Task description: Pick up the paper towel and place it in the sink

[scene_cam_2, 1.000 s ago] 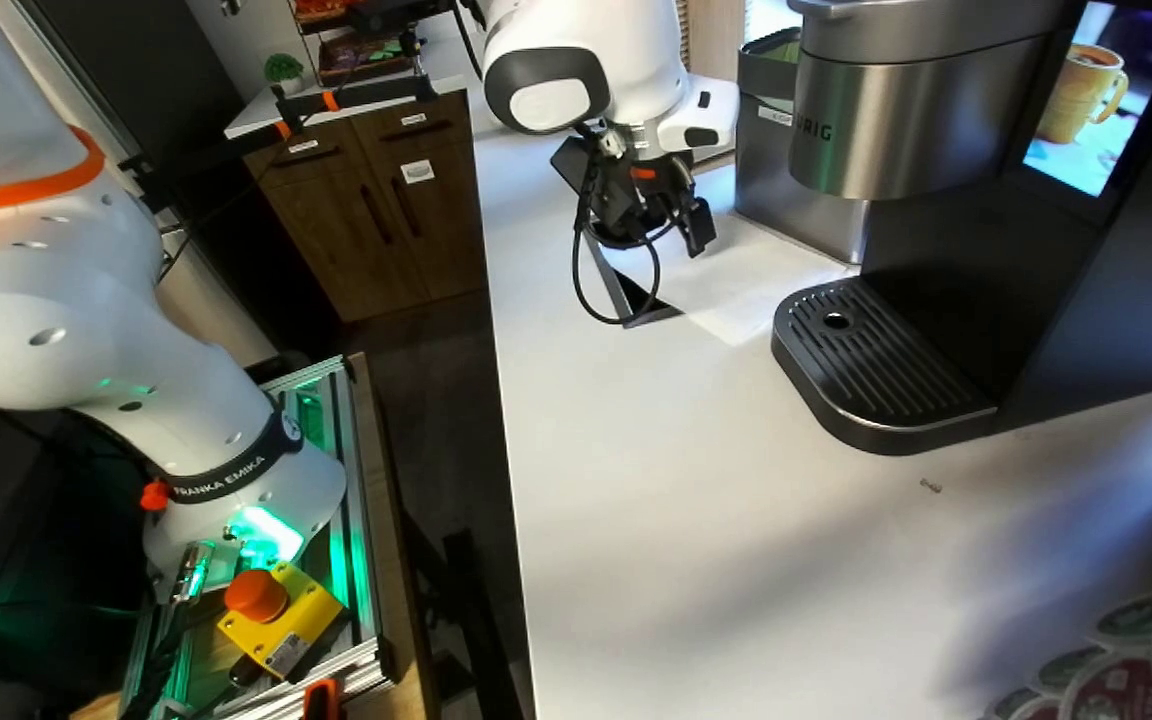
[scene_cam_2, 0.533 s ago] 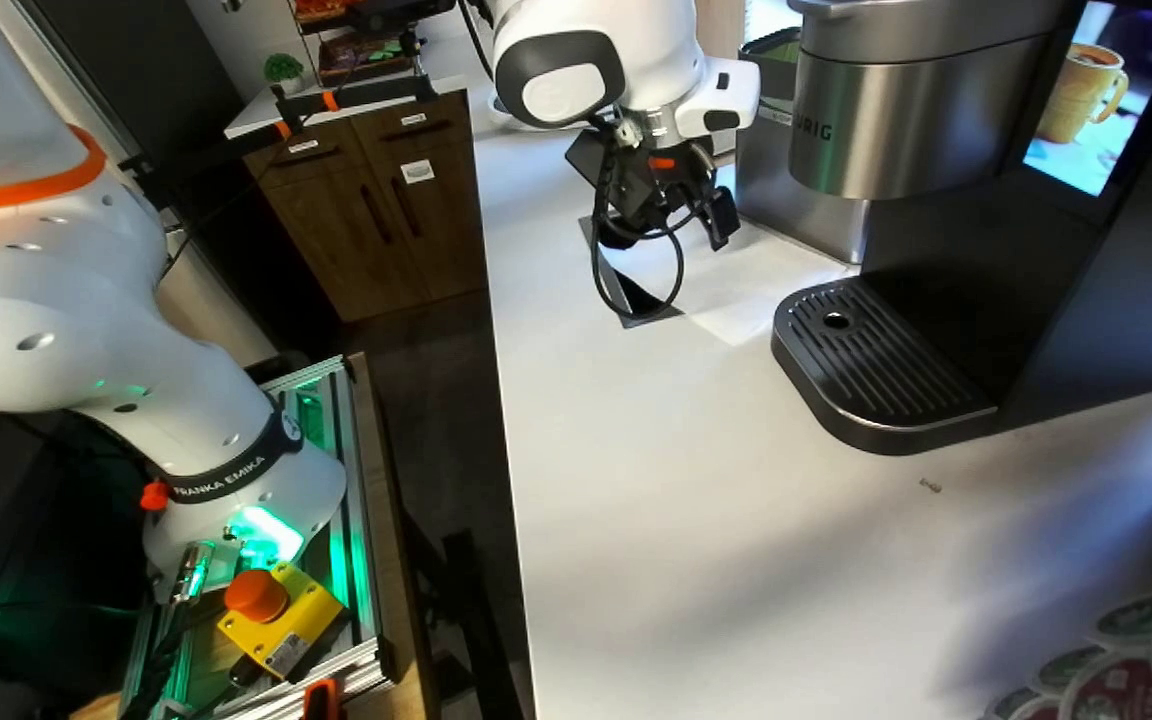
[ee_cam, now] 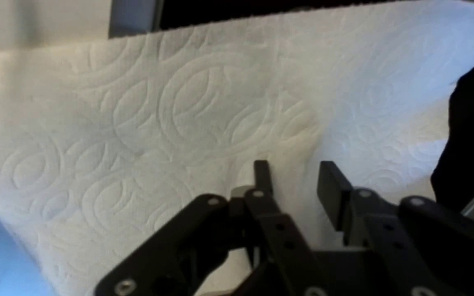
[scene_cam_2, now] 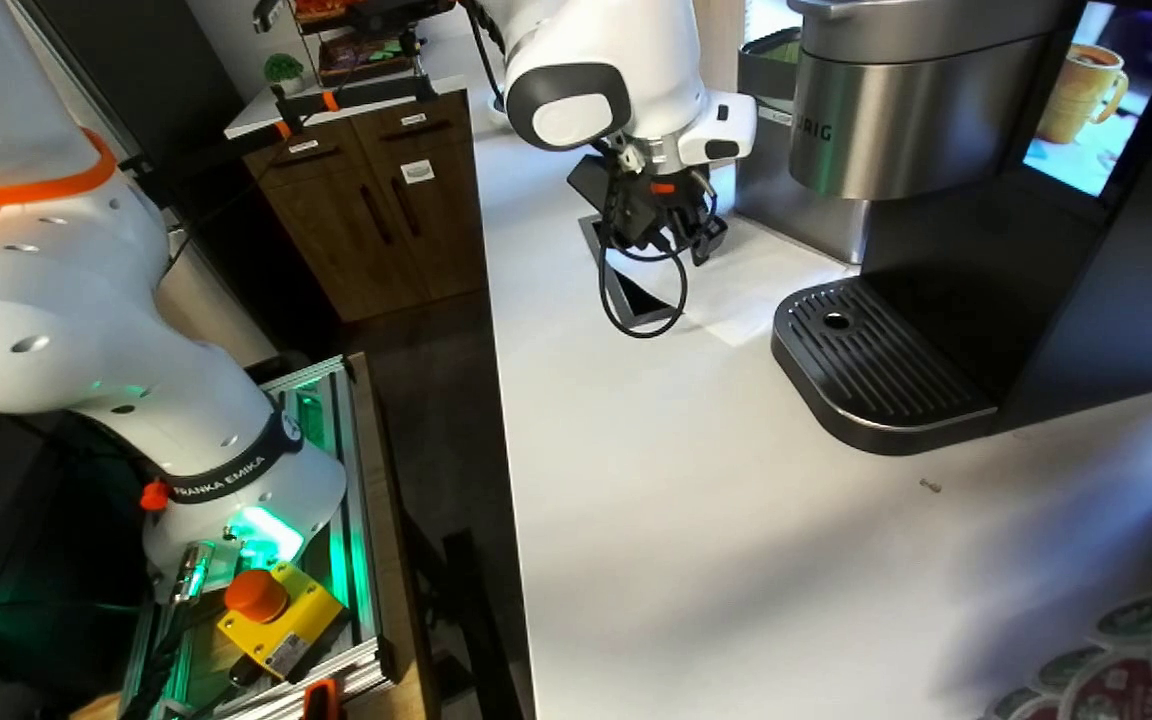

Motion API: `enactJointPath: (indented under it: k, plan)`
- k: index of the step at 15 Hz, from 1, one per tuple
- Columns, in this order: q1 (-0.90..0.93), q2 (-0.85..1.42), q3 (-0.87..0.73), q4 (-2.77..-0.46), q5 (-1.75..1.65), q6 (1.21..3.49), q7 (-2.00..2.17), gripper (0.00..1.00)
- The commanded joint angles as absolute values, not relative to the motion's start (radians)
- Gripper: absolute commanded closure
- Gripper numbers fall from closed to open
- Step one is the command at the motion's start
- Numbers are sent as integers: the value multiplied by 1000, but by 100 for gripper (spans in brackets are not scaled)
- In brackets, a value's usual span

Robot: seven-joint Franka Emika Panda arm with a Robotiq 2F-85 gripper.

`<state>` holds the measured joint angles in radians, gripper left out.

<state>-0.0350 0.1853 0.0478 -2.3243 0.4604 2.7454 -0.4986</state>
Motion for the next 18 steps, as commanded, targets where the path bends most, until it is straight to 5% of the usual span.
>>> enactJointPath:
  k: [1,9,10,12,18]
  plan:
    - [-65,251,85,-2301,427,2713,-498,94]
    - [-72,332,113,-2291,326,2628,-456,100]
    - [-71,331,114,-2293,317,2635,-452,74]
    - [-73,302,124,-2305,317,2663,-459,69]
    - [-80,176,147,-2338,361,2664,-472,22]
